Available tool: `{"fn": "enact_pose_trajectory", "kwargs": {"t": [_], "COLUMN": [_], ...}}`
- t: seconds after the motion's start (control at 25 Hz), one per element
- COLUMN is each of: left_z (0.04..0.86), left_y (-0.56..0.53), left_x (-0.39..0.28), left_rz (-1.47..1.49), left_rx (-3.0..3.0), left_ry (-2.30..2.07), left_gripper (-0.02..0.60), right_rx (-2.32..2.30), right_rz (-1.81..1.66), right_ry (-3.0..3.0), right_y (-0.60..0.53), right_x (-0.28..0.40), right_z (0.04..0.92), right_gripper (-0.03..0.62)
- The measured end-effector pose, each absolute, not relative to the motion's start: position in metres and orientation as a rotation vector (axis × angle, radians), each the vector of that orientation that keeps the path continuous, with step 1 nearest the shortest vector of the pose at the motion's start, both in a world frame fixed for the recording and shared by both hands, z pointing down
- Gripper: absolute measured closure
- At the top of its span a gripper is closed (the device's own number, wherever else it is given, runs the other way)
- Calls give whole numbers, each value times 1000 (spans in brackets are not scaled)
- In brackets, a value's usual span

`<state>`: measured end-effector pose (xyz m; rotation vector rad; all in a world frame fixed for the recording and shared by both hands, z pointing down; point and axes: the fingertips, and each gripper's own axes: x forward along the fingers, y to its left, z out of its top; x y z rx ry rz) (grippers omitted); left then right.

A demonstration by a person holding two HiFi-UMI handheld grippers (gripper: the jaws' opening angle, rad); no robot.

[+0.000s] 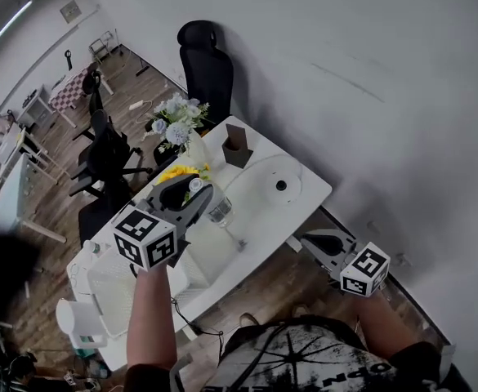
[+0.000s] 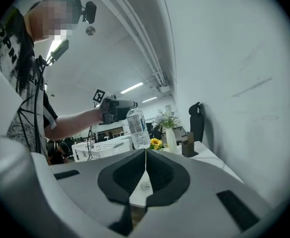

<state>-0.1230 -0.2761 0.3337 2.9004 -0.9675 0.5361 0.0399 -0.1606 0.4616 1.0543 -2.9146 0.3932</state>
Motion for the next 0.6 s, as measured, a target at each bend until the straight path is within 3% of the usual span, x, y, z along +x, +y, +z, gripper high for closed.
{"fn": "enact_pose_trajectory", "kwargs": {"t": [0.6], "left_z": [434], "left_y": [-305], "left_x": [-39], "left_rz": [494], "left_rx": [2810], "left_ry": [-932], "left_gripper": [431], "right_rx": [1150], "right_rz": [453], "right_ry": [-2801], "right_y": [-156], "right_x": [124], "right_z": [483], "right_gripper": [572]}}
